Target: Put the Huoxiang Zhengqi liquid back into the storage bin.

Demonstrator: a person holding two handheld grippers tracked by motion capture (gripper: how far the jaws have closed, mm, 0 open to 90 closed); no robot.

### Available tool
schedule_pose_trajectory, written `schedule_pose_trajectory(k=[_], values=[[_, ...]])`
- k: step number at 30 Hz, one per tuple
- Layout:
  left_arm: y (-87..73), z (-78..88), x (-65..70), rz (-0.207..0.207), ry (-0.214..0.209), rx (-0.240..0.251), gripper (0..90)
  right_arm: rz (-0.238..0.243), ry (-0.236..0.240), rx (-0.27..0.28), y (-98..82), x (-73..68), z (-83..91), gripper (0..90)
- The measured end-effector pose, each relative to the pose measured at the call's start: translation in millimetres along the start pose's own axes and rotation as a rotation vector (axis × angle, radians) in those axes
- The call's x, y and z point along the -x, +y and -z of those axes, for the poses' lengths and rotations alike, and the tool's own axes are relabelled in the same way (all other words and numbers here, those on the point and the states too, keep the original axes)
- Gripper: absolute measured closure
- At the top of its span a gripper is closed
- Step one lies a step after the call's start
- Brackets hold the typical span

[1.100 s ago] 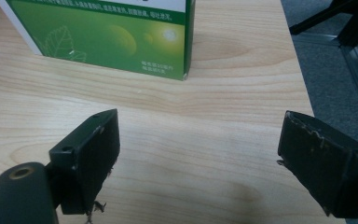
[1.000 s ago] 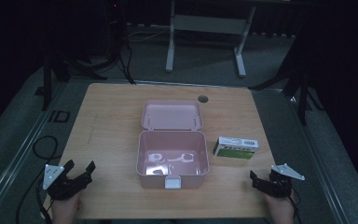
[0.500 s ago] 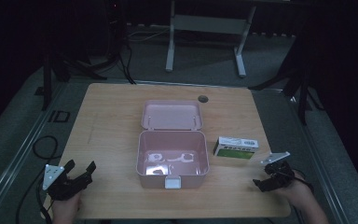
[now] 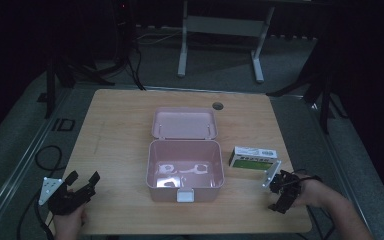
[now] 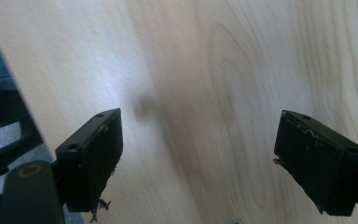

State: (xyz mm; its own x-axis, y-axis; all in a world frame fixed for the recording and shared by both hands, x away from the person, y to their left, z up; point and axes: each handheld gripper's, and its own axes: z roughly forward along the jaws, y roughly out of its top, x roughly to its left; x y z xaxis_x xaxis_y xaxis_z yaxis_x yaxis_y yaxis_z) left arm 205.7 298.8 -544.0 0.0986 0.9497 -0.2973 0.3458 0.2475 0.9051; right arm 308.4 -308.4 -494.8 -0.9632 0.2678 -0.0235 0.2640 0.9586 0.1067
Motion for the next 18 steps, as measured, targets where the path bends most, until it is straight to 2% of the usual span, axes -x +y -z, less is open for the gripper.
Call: schedule_pose_trajectory(k=[5,13,18], values=[[-0.2,0.9,0.8,-0.006,-0.003,-0.002,15.9,0.058,0.019,0.004,16.8,-6.0,6.2,15.2],[0.8,1.1,0.8,-0.011,-0.009,0.000,15.8,0.138,0.044,-0.004,48.0,-11.7,28.6,16.5],[1.1,1.2,0.1,-0.006,-0.010,0.002,15.8,0.167,0.030,0.056,65.6,-9.4,50.6,16.5]])
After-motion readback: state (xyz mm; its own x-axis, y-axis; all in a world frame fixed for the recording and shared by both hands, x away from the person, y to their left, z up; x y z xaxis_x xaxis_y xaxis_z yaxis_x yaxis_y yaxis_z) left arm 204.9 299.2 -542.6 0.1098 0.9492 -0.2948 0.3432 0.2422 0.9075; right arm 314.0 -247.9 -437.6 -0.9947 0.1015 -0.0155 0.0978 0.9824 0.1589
